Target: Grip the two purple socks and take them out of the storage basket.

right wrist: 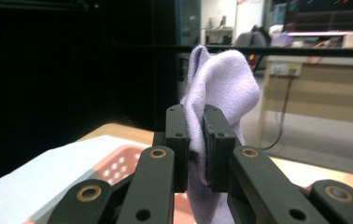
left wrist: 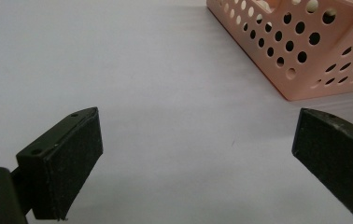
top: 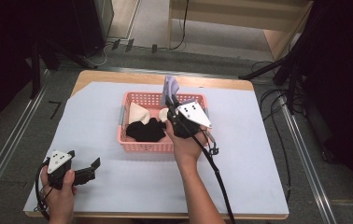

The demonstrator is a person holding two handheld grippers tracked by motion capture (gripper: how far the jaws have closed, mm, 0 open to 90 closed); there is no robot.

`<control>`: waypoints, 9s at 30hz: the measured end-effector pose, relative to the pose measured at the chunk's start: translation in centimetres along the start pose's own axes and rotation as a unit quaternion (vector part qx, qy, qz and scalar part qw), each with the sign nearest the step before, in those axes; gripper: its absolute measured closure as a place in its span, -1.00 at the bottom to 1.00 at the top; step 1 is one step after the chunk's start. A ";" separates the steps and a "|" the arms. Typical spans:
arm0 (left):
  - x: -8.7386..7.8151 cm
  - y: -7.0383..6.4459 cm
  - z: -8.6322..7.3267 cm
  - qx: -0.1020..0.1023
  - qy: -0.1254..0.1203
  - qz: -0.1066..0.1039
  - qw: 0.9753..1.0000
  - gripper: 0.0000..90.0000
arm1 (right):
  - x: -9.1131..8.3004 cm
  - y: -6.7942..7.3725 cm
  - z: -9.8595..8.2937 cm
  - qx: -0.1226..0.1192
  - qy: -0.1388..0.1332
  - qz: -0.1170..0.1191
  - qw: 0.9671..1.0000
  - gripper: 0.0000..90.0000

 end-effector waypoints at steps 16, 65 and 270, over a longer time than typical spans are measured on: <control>0.0 0.0 0.0 0.001 0.002 0.000 1.000 -0.94 | -2.7 -6.2 0.5 -0.009 -0.017 -0.093 0.996 0.84; 0.0 0.0 0.0 0.002 0.003 0.001 1.000 -0.94 | -2.5 -7.3 -2.6 0.027 0.080 -0.131 0.988 0.37; 0.0 -0.1 0.0 0.004 0.004 0.000 1.000 -0.92 | -24.5 -22.9 -10.0 0.071 0.149 -0.194 0.967 -0.31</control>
Point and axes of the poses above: each handheld gripper's, and its own axes: x roughly forward along the jaws, z roughly out of its top, y roughly to its left, the point moved 3 cm from there along x, roughly forward along the jaws, and after that the axes turned 6 degrees about x, right-handed, at the moved point
